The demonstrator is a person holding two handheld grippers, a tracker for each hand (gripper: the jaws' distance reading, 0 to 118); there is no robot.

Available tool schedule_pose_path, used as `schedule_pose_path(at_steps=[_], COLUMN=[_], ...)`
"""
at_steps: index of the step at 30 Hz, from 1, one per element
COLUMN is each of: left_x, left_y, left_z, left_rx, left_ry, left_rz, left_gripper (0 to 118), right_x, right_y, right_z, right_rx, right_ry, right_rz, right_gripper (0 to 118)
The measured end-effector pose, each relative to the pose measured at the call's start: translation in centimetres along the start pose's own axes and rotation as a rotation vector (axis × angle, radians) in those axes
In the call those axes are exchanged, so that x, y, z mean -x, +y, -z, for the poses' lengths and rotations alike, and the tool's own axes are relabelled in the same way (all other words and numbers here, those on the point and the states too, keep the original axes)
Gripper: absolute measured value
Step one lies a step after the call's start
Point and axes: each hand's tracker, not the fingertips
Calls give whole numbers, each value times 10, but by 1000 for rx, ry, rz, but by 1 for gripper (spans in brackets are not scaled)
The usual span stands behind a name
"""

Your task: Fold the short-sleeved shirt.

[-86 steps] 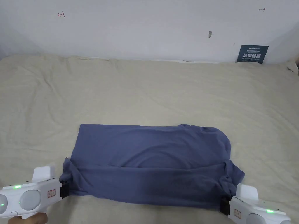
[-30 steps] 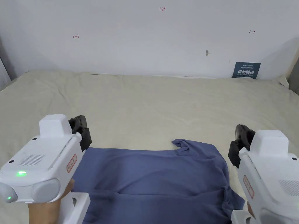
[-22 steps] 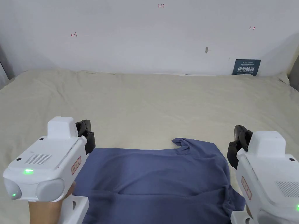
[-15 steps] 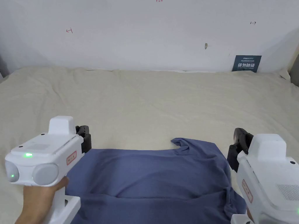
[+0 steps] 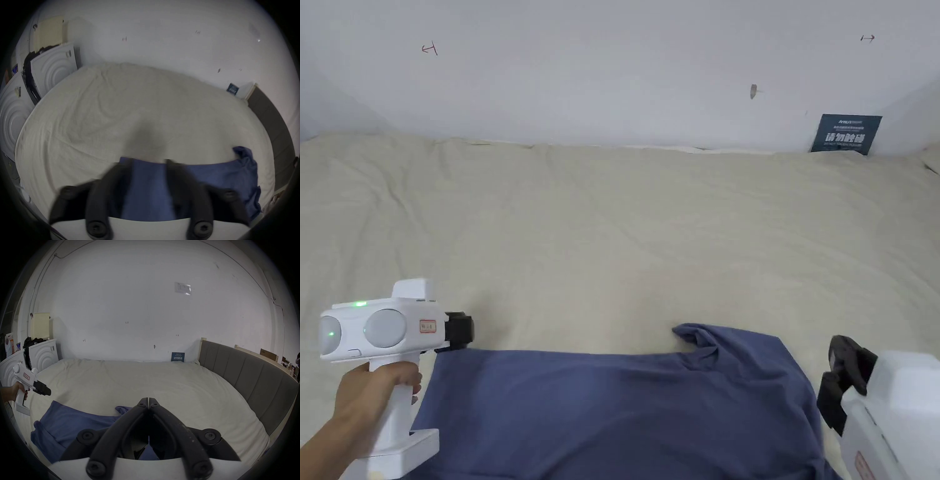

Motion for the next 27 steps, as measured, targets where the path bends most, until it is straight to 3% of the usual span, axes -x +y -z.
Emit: schedule_pose_path(at_steps=[2,3,7,11,13,14,17,19,21,23,25,26,27], left_x=[9,11,21,11,14,12,-3,-8,-7,-6,-7,-5,-4], left_y=[3,3,2,-11,-16,-17,-21,-20,-16,-15,-17,-17,-17], left_z=[25,35,66,81,102,98,81,81,69,51,35,27,20], left_rx=[37,57,127,162,171,134,101,109,67,3,-27,-34,-36], left_ry=[30,64,58,68,102,115,74,67,60,26,-7,-18,-20], left_rz=[-12,-17,-42,7,31,47,55,92,76,37,11,12,13], left_gripper=[99,104,100,74,73,65,5,3,3,3,3,3,3], right_x=[0,0,-1,-4,-9,-12,-21,-29,-38,-44,-48,-50,-51], right_y=[-3,-6,-17,-27,-32,-33,-38,-41,-43,-48,-55,-59,-62], right_z=[12,19,43,63,71,74,85,98,119,142,166,180,194], right_rx=[20,32,79,129,157,173,210,245,298,385,466,482,500], right_ry=[-4,-6,-11,-15,-12,-11,-22,-24,-12,2,6,6,-1], right_rz=[-5,-7,5,34,71,91,111,123,132,135,139,143,143], right_gripper=[1,1,1,1,1,2,6,29,66,72,102,108,106])
